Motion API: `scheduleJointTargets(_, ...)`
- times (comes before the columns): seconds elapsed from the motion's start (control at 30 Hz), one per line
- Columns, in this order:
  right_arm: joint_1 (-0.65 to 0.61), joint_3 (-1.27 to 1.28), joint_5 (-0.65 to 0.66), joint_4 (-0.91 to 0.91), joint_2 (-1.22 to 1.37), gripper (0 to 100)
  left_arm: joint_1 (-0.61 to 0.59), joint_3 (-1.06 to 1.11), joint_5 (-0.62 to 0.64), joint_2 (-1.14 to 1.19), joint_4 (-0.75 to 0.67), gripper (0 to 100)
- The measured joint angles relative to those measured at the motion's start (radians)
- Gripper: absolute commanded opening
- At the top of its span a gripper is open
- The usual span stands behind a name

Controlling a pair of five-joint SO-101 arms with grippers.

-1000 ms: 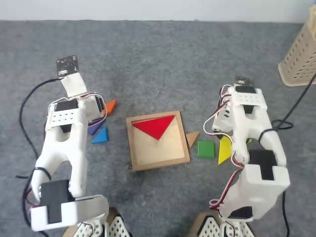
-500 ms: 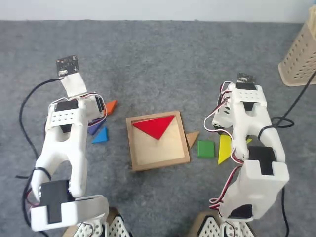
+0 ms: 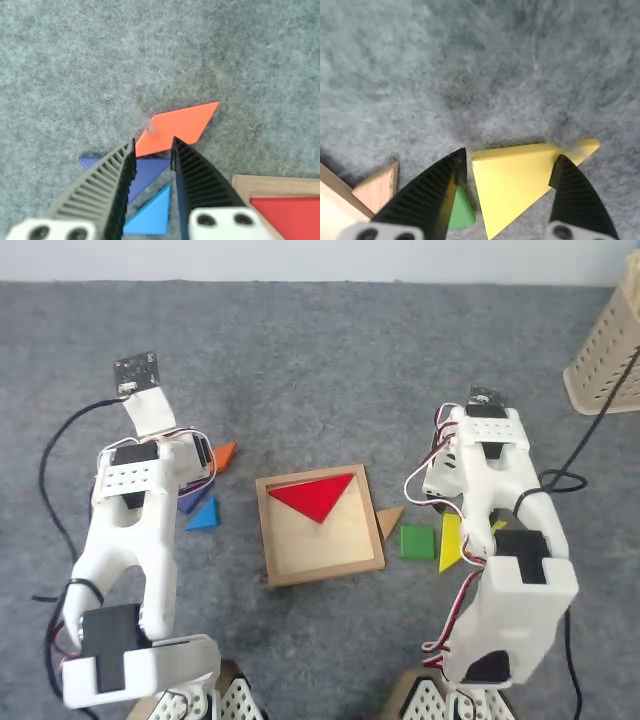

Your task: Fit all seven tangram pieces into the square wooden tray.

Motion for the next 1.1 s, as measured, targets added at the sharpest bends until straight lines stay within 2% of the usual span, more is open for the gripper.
scheduleJointTargets(0.23,0.000,-0.023,-0.003,0.008,0.029,25.0,0.000,0.000,0.000,0.000,0.000,11)
scheduleJointTargets(0.37,-0.002,-0.025,-0.003,0.014,0.035,18.3,0.000,0.000,0.000,0.000,0.000,11)
scheduleJointTargets(0.77,0.002,-0.041,0.006,0.015,0.035,17.7,0.000,0.000,0.000,0.000,0.000,11)
scheduleJointTargets(1.0,-0.005,-0.198,0.298,0.038,0.115,17.7,0.000,0.000,0.000,0.000,0.000,11)
scheduleJointTargets(1.1,0.008,-0.256,0.361,0.052,0.115,17.7,0.000,0.000,0.000,0.000,0.000,11)
